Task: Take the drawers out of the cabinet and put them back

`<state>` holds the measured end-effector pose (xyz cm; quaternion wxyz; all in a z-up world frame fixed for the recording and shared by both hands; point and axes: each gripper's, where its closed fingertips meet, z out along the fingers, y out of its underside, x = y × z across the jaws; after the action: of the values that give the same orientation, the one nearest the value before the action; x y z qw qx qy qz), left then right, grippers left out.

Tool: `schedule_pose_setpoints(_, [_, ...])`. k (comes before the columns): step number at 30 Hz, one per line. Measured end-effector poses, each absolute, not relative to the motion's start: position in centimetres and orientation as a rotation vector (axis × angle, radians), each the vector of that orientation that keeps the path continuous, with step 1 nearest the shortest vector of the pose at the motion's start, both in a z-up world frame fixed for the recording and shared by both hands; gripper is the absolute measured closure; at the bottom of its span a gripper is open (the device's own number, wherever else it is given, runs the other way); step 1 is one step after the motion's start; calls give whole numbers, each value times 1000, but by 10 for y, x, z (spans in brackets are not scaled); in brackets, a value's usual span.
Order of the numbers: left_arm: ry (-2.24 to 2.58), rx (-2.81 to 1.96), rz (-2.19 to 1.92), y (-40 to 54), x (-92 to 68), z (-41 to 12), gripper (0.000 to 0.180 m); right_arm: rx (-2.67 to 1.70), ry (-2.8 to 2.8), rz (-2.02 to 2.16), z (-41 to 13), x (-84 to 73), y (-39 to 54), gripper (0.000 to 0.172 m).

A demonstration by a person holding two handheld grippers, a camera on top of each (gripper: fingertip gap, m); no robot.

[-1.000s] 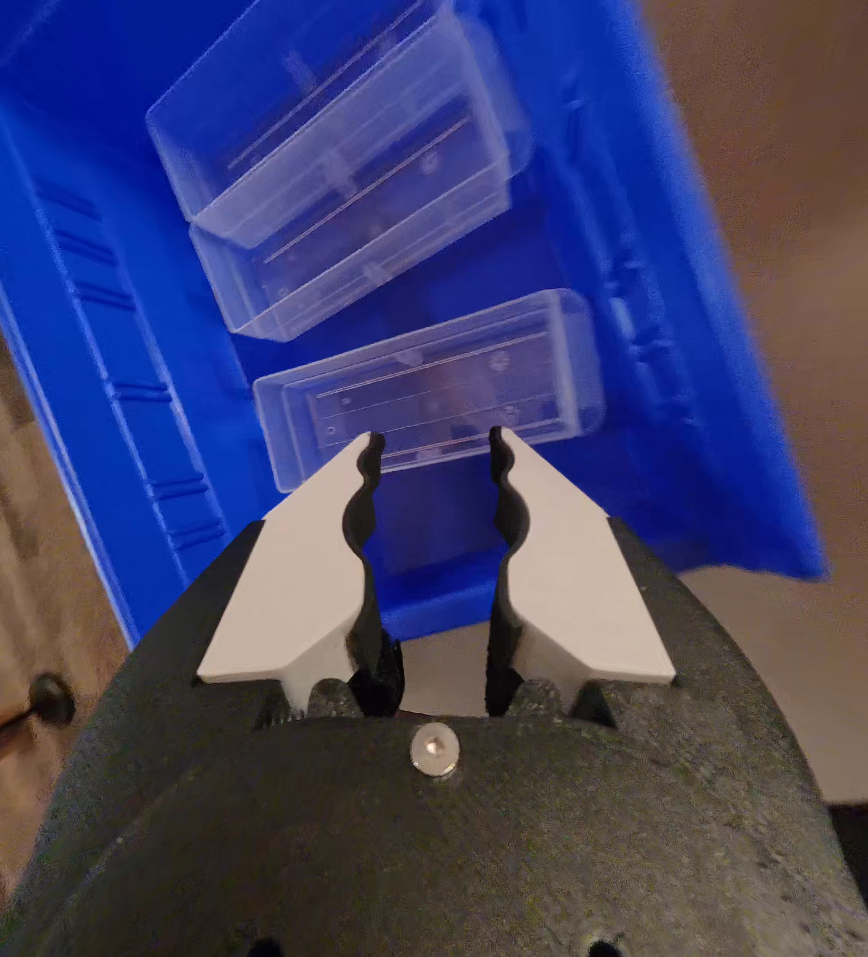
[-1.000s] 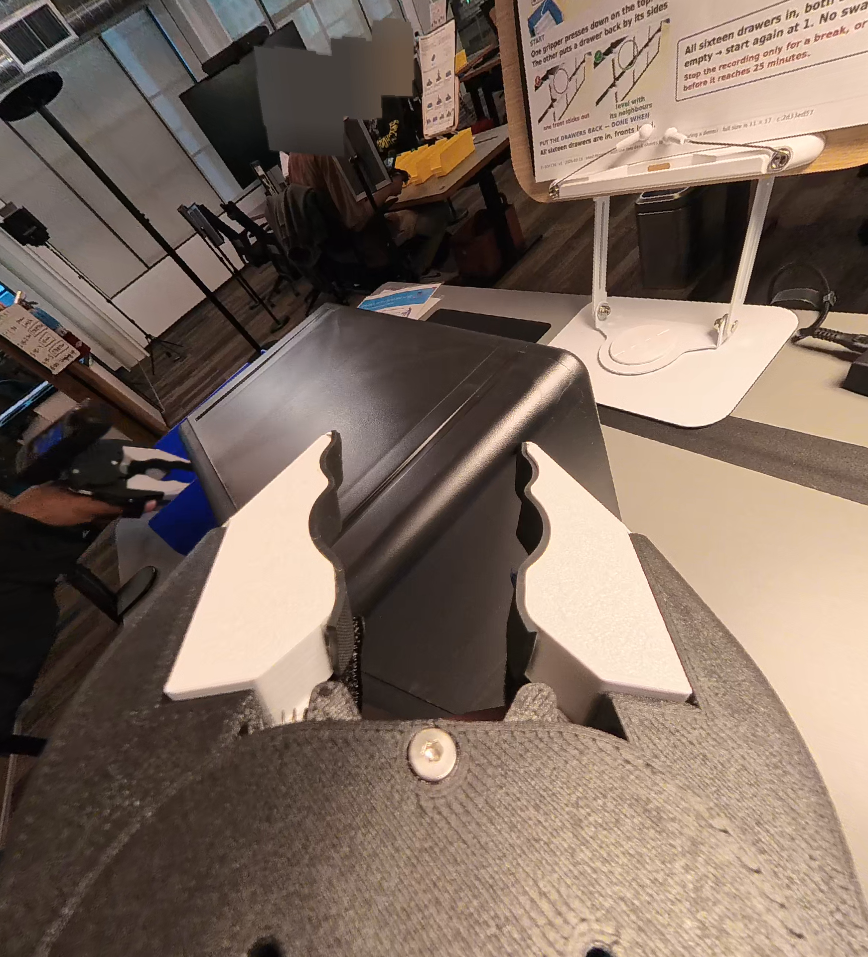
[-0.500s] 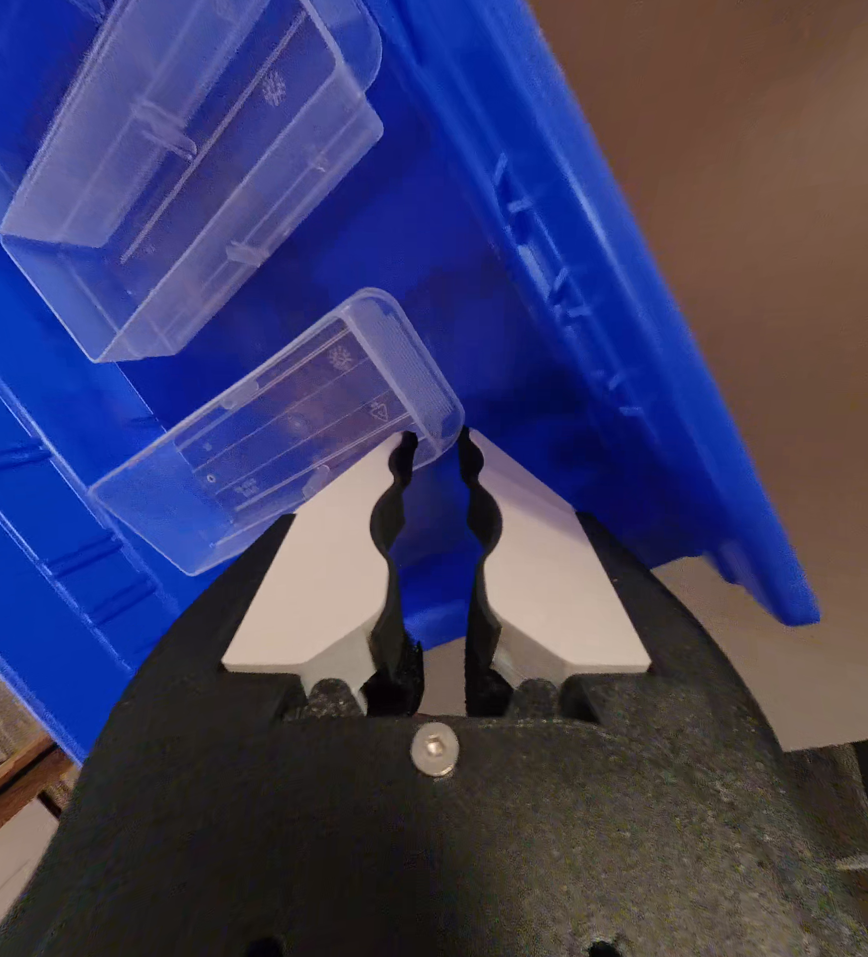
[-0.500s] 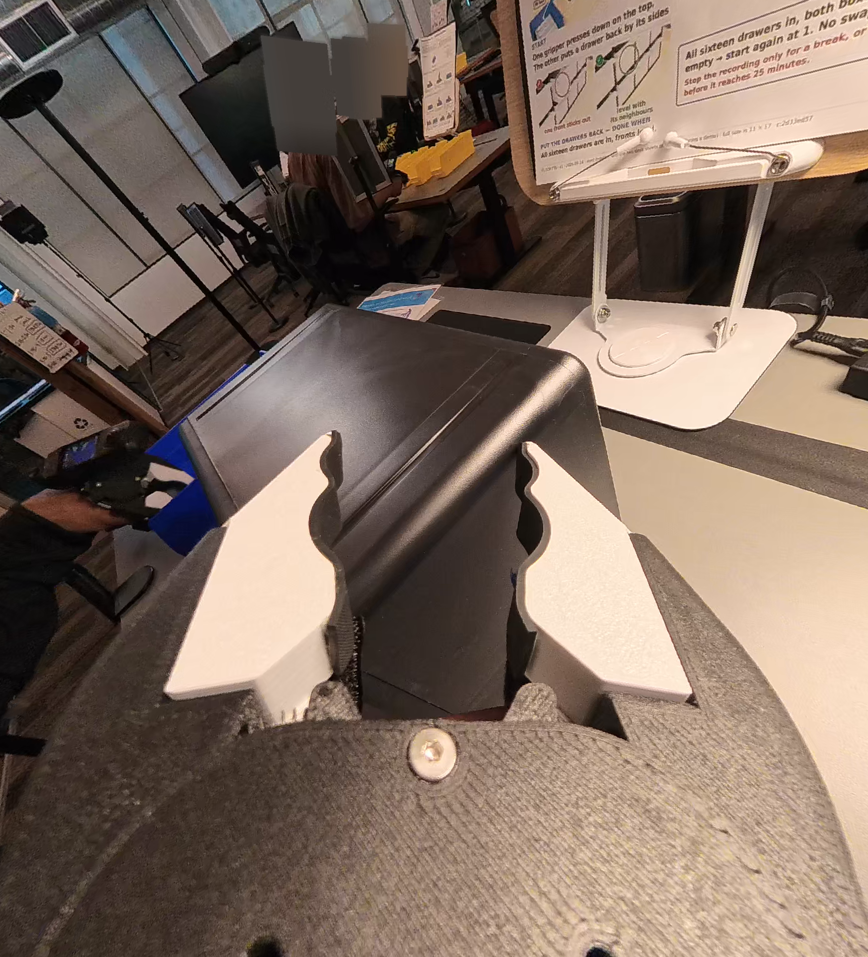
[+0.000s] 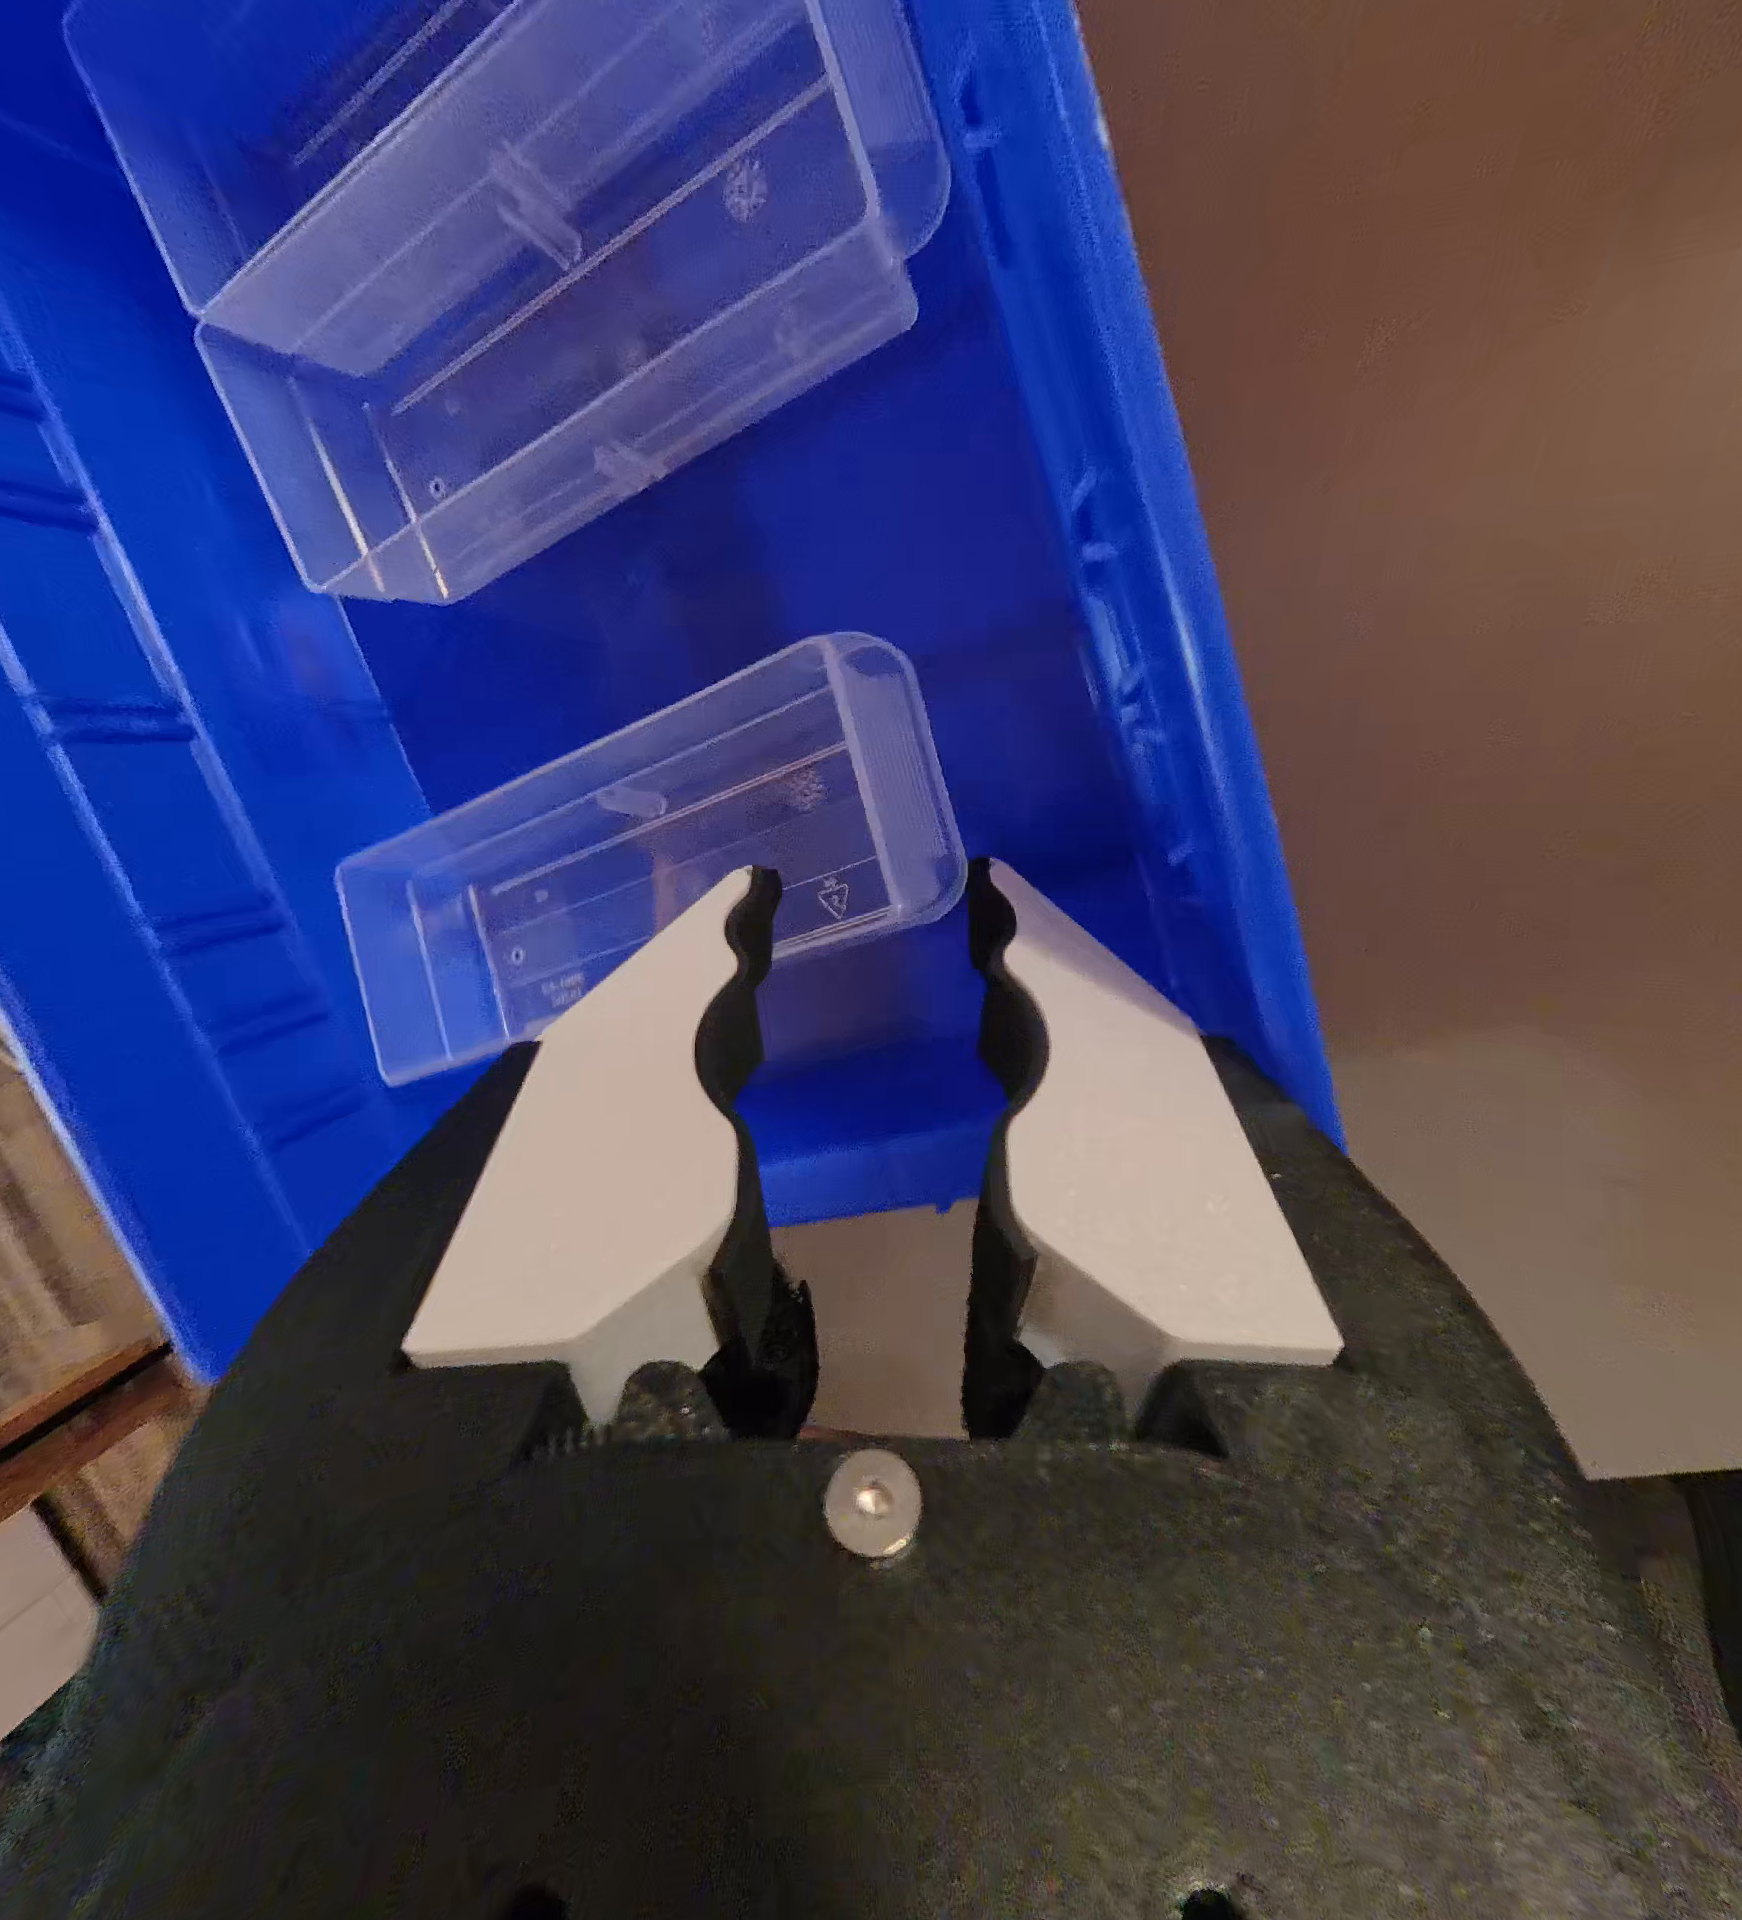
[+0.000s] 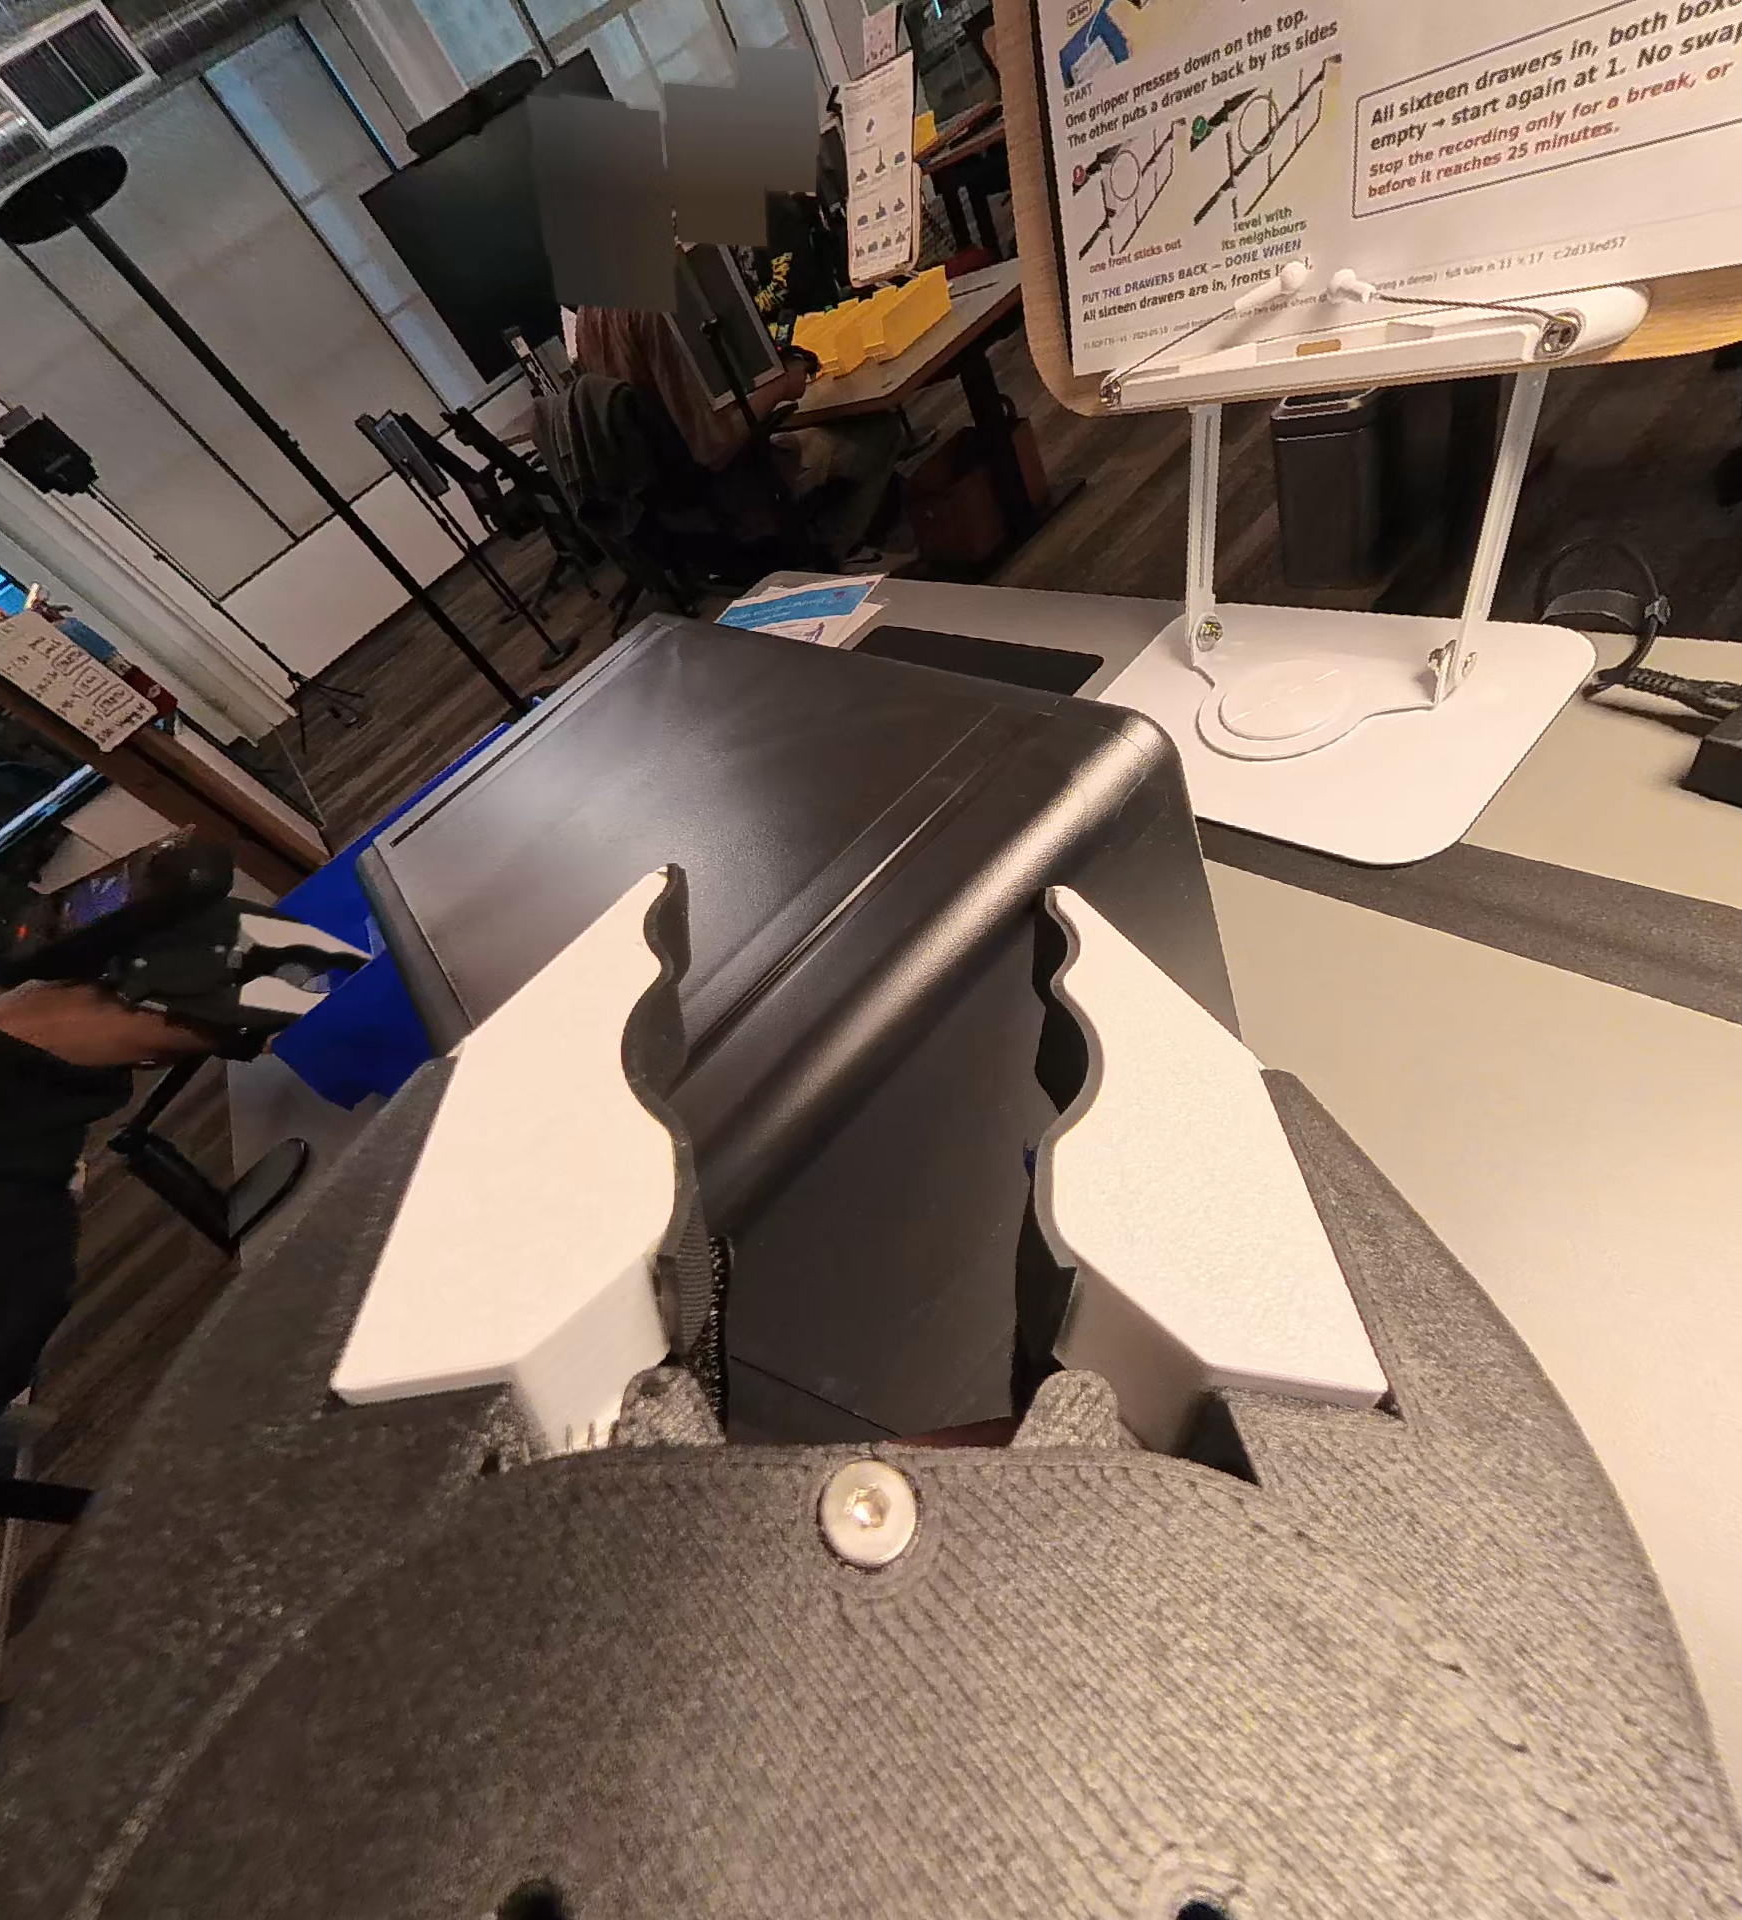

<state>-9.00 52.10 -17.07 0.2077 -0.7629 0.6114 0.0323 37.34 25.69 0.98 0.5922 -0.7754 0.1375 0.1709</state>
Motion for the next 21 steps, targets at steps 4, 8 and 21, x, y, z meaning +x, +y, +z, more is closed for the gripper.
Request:
schedule_pose_setpoints(4, [1720, -2165, -35, 520, -76, -184, 143, -1801, 318, 400, 10, 374, 257, 103])
schedule_pose_setpoints(8, [1732, -2176, -63, 516, -71, -196, 160, -1800, 318, 405, 10, 374, 257, 103])
schedule_pose_setpoints(21, [1730, -1678, 66, 472, -82, -60, 166, -1801, 327, 404, 7, 378, 258, 104])
